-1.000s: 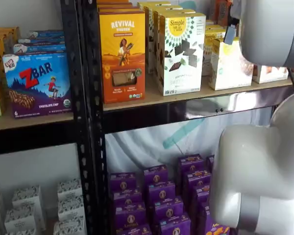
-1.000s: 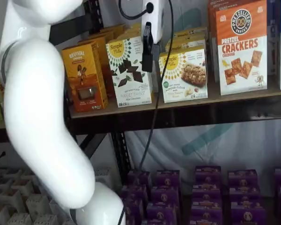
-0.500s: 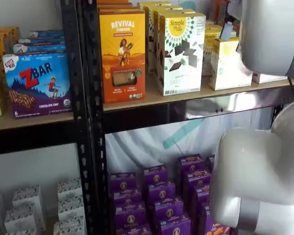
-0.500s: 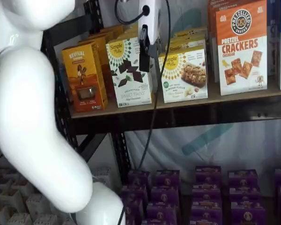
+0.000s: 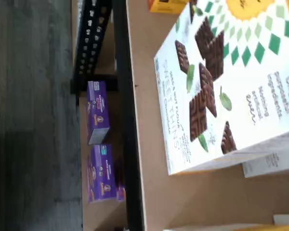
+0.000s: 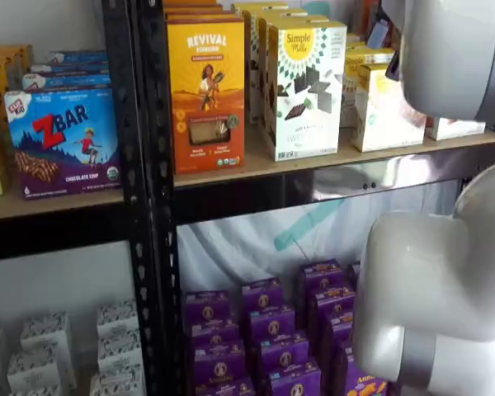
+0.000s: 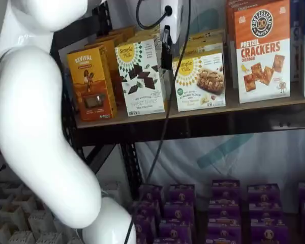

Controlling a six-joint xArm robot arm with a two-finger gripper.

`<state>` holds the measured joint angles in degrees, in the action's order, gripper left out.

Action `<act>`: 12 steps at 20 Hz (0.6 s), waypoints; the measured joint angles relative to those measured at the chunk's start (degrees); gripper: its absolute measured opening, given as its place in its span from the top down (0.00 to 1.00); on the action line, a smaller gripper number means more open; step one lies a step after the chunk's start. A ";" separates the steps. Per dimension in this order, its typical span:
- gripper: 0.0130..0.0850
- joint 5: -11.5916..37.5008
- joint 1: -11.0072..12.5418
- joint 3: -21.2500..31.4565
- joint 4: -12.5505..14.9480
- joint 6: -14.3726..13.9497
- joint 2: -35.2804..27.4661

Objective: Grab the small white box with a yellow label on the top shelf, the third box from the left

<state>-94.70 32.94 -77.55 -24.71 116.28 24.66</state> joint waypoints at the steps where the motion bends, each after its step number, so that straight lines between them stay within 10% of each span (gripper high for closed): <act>1: 0.00 0.73 -0.24 -0.13 0.42 0.13 -0.48; 12: 0.00 4.33 -1.75 -1.57 3.35 0.77 -5.04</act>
<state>-90.36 31.19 -79.12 -21.36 117.05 19.63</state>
